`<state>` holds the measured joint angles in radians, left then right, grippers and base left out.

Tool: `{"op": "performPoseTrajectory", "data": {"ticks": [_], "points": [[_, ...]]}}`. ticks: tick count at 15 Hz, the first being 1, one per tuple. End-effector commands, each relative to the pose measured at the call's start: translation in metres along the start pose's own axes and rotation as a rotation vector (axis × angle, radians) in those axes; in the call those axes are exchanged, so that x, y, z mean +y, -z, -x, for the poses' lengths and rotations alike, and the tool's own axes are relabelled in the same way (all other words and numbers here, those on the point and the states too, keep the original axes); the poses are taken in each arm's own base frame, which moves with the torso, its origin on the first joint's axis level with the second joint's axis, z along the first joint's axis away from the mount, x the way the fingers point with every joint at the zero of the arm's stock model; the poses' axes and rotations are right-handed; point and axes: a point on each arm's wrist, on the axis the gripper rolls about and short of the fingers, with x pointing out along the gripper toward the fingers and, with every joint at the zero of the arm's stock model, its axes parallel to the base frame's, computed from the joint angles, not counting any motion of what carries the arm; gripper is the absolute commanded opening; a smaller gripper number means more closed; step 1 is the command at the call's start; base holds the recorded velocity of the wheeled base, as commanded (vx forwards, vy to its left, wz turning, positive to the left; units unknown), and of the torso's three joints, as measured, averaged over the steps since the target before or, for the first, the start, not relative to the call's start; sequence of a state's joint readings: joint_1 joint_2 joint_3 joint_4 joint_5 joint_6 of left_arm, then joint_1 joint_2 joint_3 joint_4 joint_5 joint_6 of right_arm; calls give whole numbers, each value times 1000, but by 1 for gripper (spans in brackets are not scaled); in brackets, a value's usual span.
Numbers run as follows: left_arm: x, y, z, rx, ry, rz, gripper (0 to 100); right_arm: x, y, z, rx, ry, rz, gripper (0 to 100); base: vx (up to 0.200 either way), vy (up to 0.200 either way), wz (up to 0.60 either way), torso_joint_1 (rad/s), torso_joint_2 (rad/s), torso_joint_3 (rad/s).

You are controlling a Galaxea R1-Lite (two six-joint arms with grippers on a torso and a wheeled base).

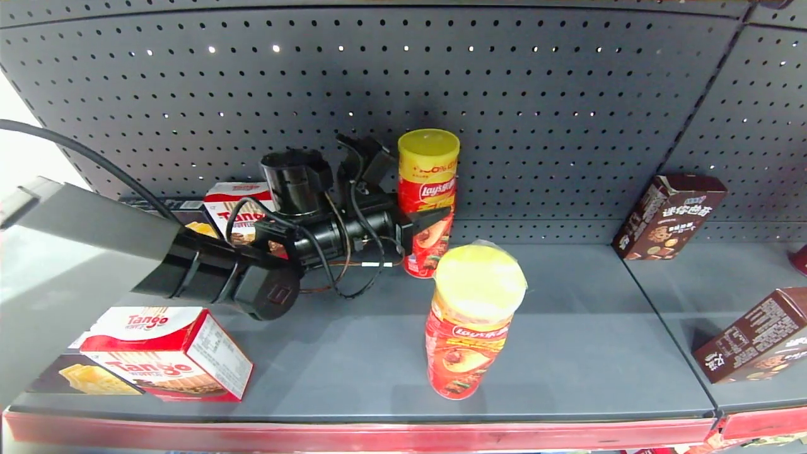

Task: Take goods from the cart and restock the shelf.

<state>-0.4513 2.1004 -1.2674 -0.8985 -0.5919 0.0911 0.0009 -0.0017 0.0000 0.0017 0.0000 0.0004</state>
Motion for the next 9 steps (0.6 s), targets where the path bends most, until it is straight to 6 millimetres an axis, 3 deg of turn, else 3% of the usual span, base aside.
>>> {"op": "performPoseTrajectory", "data": {"ticks": [1,9], "points": [[3,17,-7,22,3,16,0,0,0,0,2,1,0,100,0,0,0,0,0,0],[4,32,-22,2,15,4,0,0,0,0,2,1,0,100,0,0,0,0,0,0]]}}
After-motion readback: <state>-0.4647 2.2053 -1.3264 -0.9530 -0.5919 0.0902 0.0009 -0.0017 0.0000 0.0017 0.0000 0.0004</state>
